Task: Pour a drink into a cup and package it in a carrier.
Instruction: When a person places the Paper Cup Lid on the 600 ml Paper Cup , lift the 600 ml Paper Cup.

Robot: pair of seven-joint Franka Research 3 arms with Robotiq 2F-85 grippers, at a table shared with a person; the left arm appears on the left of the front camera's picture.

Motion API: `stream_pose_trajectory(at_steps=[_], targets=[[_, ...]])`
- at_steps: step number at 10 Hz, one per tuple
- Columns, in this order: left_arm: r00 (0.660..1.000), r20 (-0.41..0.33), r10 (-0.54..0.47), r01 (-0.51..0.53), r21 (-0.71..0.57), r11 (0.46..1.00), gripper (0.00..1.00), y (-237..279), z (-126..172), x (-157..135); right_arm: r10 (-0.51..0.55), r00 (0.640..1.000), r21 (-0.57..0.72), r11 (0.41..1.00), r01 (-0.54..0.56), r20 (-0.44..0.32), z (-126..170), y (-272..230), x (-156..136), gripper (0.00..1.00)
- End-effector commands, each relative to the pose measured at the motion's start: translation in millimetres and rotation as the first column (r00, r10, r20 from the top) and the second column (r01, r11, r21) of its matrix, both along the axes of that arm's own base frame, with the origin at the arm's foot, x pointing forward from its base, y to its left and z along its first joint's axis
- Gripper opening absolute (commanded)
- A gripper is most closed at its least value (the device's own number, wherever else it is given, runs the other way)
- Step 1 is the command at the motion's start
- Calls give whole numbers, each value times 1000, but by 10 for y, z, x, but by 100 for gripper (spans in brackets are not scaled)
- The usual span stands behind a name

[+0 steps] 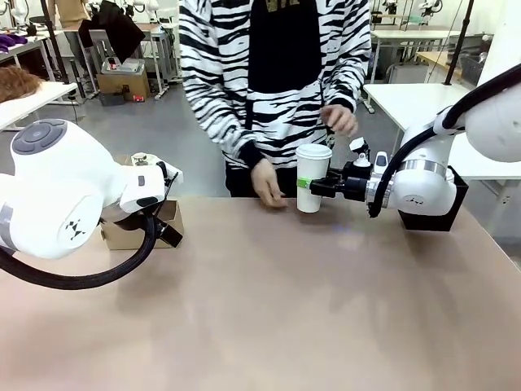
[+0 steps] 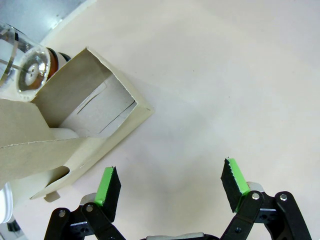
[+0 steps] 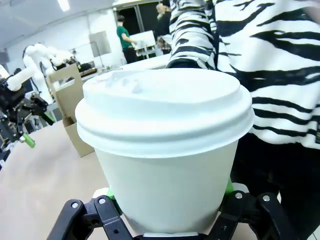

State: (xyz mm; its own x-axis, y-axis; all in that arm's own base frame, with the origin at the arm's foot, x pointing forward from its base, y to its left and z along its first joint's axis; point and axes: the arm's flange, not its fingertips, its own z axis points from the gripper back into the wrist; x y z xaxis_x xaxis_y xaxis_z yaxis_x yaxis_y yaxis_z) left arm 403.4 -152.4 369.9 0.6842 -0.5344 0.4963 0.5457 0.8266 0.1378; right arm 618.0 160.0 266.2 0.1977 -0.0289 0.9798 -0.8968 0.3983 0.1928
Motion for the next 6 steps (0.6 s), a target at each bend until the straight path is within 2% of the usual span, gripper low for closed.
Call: stream_pose_trajectory(at_steps=[1, 6], targets=[[1000, 0, 0, 0, -2, 1000, 100, 4, 5, -1, -7, 1000, 0, 1000, 7, 0, 36, 21, 9, 80], [1000, 0, 0, 0, -2, 1000, 100, 4, 5, -1, -7, 1000, 0, 1000, 7, 0, 36, 21, 9, 80]])
